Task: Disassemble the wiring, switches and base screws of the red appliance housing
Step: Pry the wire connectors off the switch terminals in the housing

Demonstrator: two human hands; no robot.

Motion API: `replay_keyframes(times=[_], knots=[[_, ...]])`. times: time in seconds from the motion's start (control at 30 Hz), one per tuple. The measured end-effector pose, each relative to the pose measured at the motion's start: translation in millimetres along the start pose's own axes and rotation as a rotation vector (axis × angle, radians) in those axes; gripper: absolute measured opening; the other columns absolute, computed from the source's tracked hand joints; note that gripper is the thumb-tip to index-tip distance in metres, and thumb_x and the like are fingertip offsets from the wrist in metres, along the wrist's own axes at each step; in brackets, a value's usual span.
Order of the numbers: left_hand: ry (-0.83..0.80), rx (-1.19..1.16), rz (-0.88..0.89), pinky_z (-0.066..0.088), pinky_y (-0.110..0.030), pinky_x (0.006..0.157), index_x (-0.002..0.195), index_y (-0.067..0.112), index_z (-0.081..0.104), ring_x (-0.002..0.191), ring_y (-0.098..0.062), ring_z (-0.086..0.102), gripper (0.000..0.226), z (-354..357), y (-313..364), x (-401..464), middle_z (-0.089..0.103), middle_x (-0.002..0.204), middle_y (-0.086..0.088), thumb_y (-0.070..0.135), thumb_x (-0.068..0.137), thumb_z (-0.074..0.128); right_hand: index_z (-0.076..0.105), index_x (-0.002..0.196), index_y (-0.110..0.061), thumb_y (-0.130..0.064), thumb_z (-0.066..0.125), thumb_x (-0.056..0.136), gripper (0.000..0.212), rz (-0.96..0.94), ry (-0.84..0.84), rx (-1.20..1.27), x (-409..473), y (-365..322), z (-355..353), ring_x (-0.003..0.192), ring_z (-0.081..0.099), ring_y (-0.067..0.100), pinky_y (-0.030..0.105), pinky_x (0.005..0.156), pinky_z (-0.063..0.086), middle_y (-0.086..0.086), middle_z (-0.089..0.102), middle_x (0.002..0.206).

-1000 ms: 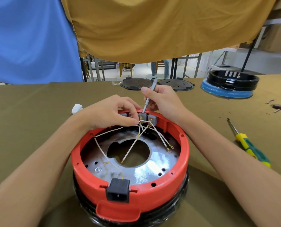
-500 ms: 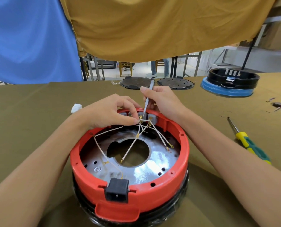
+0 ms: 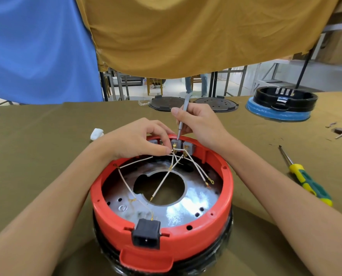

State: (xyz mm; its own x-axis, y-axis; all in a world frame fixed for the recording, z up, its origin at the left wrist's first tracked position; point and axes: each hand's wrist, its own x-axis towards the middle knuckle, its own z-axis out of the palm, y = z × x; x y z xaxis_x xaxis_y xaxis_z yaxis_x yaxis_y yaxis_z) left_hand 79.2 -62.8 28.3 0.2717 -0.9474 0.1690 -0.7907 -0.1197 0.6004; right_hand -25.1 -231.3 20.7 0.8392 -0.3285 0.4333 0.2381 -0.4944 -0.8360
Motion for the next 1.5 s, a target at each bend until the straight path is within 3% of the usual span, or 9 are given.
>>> replay_keyframes(times=[0.1,0.2,0.37,0.57,0.7,0.83,1.17,1.33,1.5], knots=[[-0.004,0.0,-0.003,0.035,-0.034,0.112,0.077,0.037,0.076,0.116,0.008,0.054,0.007,-0.1,0.8,-0.3,0.06,0.12,0.026,0.042,0.075,0.072,0.062,0.071,-0.01,-0.03,0.063,0.098,0.034,0.032,-0.084,-0.028,-2.1,0.1,1.8,0.05,0.05,0.007,0.018,0.054,0.045,-0.001,0.054,0.058],[-0.001,-0.003,0.005,0.036,-0.037,0.112,0.076,0.036,0.076,0.114,0.005,0.057,0.006,0.2,1.2,-0.6,0.061,0.118,0.022,0.041,0.075,0.072,0.062,0.074,-0.004,-0.023,0.06,0.1,0.032,0.012,0.002,0.079,-1.8,1.1,2.9,0.05,0.05,0.005,0.016,0.053,0.046,0.003,0.054,0.061],[0.002,-0.014,0.008,0.038,-0.038,0.112,0.077,0.034,0.076,0.116,0.003,0.057,0.009,0.7,1.4,-0.5,0.062,0.115,0.025,0.042,0.074,0.072,0.063,0.078,-0.003,-0.024,0.06,0.1,0.031,-0.014,0.067,0.067,-2.2,1.6,1.2,0.058,0.054,0.011,0.027,0.062,0.057,0.008,0.056,0.067],[0.008,-0.012,0.003,0.037,-0.039,0.112,0.077,0.036,0.076,0.113,0.004,0.058,0.011,0.8,1.0,-1.0,0.062,0.114,0.028,0.045,0.072,0.072,0.062,0.082,0.005,-0.021,0.06,0.1,0.032,-0.031,0.052,0.07,-4.4,-2.2,1.6,0.064,0.053,0.018,0.022,0.059,0.053,0.015,0.053,0.072],[0.005,-0.008,0.0,0.037,-0.038,0.112,0.077,0.036,0.076,0.115,0.004,0.057,0.014,0.8,0.7,-0.7,0.061,0.113,0.031,0.048,0.071,0.071,0.063,0.08,0.005,-0.02,0.06,0.1,0.032,-0.008,0.031,0.09,-5.0,-4.9,1.3,0.055,0.053,0.009,0.016,0.055,0.048,0.015,0.053,0.071],[-0.003,-0.006,-0.004,0.037,-0.037,0.112,0.077,0.035,0.076,0.115,0.005,0.057,0.013,0.7,0.0,-0.3,0.061,0.113,0.032,0.047,0.073,0.071,0.062,0.072,-0.005,-0.024,0.061,0.099,0.034,0.088,0.008,0.154,-4.6,-3.9,-0.3,0.054,0.053,0.011,0.018,0.057,0.048,0.005,0.057,0.064],[-0.005,-0.003,-0.01,0.037,-0.037,0.111,0.078,0.036,0.076,0.115,0.005,0.056,0.021,0.0,1.1,-1.0,0.06,0.117,0.028,0.054,0.069,0.069,0.064,0.068,-0.013,-0.033,0.063,0.097,0.036,0.225,-0.009,0.19,-3.5,2.2,-1.7,0.054,0.052,0.009,0.017,0.06,0.047,-0.001,0.06,0.06],[-0.004,-0.008,-0.008,0.038,-0.04,0.112,0.078,0.036,0.076,0.115,0.004,0.057,0.021,0.1,2.2,-2.2,0.061,0.119,0.027,0.054,0.07,0.069,0.065,0.068,-0.012,-0.031,0.062,0.098,0.036,0.197,0.001,0.166,-5.8,2.5,-2.2,0.053,0.054,0.007,0.015,0.06,0.048,-0.001,0.062,0.061],[-0.003,0.007,-0.014,0.037,-0.04,0.111,0.078,0.036,0.076,0.115,0.005,0.056,0.019,0.3,3.5,-2.5,0.06,0.119,0.028,0.053,0.071,0.07,0.065,0.069,-0.011,-0.032,0.061,0.099,0.036,0.212,0.042,0.255,-5.9,4.0,-2.5,0.055,0.052,0.011,0.023,0.065,0.048,0.003,0.06,0.063]])
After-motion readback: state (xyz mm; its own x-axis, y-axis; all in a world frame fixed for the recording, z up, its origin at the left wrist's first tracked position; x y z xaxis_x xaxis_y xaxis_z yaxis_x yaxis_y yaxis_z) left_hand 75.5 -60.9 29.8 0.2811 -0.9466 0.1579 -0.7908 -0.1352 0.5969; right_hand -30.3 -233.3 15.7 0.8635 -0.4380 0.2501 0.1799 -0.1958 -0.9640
